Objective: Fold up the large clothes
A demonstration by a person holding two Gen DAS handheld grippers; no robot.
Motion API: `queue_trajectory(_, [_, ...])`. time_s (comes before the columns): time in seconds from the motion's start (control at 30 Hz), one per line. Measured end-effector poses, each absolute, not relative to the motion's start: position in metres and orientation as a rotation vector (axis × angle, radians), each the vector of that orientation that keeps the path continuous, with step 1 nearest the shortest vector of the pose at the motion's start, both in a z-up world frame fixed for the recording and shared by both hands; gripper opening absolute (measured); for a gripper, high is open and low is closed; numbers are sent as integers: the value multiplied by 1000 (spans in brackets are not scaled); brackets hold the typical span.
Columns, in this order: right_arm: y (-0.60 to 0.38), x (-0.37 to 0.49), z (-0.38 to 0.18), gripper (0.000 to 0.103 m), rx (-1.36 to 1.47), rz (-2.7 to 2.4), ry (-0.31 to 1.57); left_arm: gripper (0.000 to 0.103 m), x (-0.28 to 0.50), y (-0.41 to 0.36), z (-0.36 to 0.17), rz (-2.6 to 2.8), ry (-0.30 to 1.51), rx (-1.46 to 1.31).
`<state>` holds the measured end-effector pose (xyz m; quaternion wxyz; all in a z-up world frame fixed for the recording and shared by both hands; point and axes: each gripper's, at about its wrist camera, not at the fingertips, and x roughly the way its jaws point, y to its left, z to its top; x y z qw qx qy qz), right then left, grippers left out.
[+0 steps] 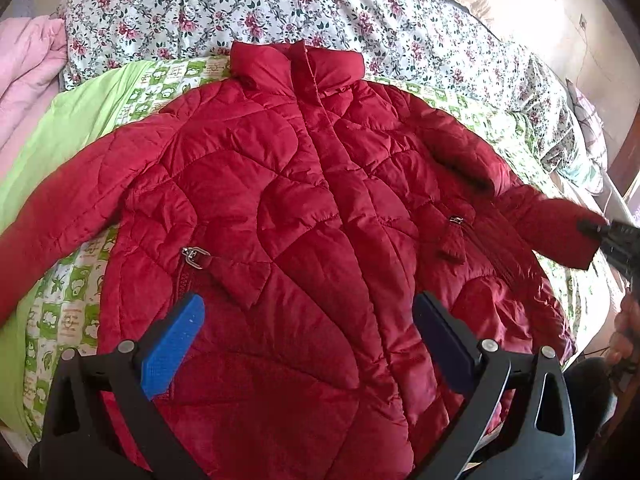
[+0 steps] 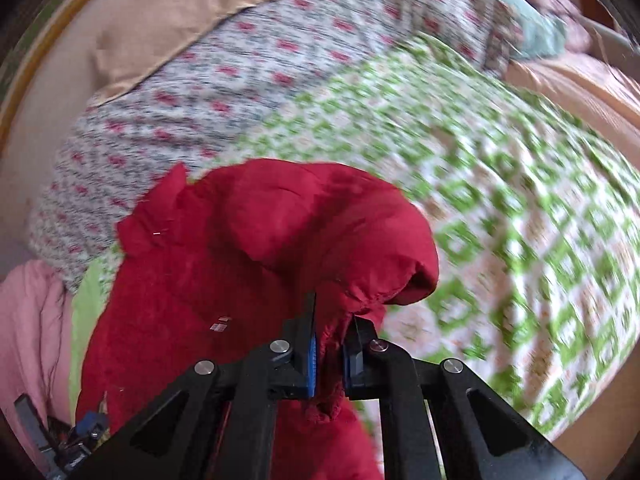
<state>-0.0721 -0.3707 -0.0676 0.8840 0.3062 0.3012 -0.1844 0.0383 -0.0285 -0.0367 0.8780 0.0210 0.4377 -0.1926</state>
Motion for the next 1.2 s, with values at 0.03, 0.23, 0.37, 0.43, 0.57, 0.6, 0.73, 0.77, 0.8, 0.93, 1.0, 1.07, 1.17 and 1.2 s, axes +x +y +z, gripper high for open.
queue_trajectory(0.03, [-366,-65,-61,8,629,-351,615,103,39,-27,-36,-398,913,40])
queue_trajectory(0.23, [-325,-8,-30,8,549,-129,600,103,46,-12,-34,-393,907,9])
queue_trajectory(0.37, [-284,43,-16,8,470,13,625,103,49,-1,-31,-389,892,-13])
queue_trajectory(0.43, [-260,66,-15,8,407,53,647,103,51,4,-30,-392,886,-23])
queue_trajectory(0.57, [-233,113,-16,8,556,248,680,103,55,14,-28,-401,876,-30])
queue_trajectory(0.6, [-225,123,-12,8,559,271,680,103,57,17,-26,-403,871,-32])
queue_trajectory(0.73, [-180,178,3,8,603,458,700,103,68,31,-20,-386,857,-61])
queue_trajectory(0.77, [-165,194,5,8,601,511,719,103,71,35,-19,-380,855,-72])
queue_trajectory(0.8, [-154,206,4,8,601,548,732,103,76,39,-18,-372,852,-86])
queue_trajectory(0.93, [-104,262,-14,8,575,656,819,103,97,53,-19,-341,853,-115])
queue_trajectory(1.0, [-85,292,-32,9,576,691,875,103,113,61,-23,-322,862,-133])
queue_trajectory(1.07, [-75,319,-53,9,601,696,922,103,129,67,-27,-314,871,-152])
queue_trajectory(1.17, [-67,346,-82,15,653,726,970,103,158,72,-37,-295,894,-173])
queue_trajectory(1.2, [-67,351,-88,19,661,733,980,103,169,72,-41,-294,902,-184])
